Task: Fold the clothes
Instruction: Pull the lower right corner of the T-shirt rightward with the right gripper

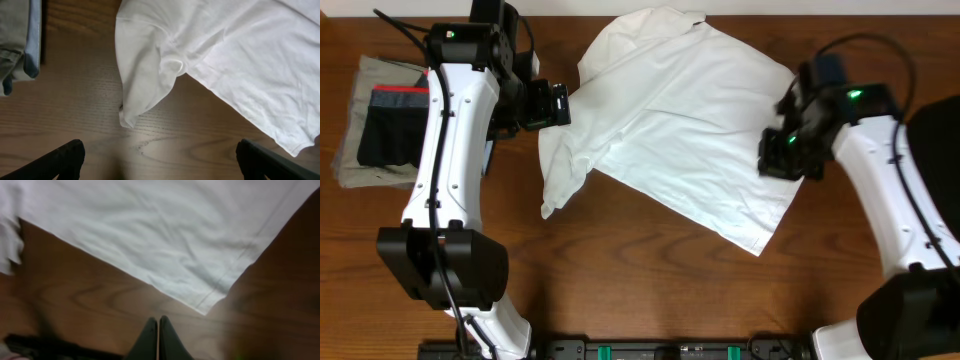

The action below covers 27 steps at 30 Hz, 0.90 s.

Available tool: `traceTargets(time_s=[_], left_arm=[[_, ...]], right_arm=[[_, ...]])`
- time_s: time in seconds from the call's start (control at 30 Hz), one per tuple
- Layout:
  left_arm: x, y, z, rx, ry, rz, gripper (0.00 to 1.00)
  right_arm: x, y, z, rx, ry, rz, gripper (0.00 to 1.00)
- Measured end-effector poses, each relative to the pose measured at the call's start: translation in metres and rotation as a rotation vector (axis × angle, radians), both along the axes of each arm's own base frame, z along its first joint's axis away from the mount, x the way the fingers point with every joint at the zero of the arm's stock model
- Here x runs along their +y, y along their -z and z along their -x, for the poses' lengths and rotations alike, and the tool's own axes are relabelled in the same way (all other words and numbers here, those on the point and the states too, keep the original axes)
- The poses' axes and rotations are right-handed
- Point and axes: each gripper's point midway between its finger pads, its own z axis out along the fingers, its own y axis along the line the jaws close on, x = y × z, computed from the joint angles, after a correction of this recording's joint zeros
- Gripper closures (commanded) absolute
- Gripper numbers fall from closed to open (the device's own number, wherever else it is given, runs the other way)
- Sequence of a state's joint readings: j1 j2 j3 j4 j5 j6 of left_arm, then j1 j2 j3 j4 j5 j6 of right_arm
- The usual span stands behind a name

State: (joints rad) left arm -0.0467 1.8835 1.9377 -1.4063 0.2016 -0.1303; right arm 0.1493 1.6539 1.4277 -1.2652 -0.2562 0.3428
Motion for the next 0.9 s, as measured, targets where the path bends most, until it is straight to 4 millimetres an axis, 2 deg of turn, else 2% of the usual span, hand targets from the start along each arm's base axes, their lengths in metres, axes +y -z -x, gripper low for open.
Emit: traceTargets(time_s=[0.2, 0.53, 0.73, 0.9], left_arm=[[0.000, 0.000, 0.000, -0.001, 0.000, 0.000, 0.02], [0.000, 0.000, 0.000, -0.002, 0.000, 0.000, 0.02], [0.000, 0.000, -0.002, -0.007, 0.000, 0.000, 0.02], [0.000, 0.000, -0.003, -0.013, 0.000, 0.001, 0.02]], right_arm=[[0.000, 0.051, 0.027, 0.104, 0.045, 0.016, 0.99], [-0.002, 0.108, 0.063, 0.202, 0.121, 0.008, 0.99], [-0.002, 0.130, 0.077, 0.224, 0.170, -0.001, 0.99], [-0.004, 0.139, 0.081, 0.231, 0.213, 0.010, 0.99]])
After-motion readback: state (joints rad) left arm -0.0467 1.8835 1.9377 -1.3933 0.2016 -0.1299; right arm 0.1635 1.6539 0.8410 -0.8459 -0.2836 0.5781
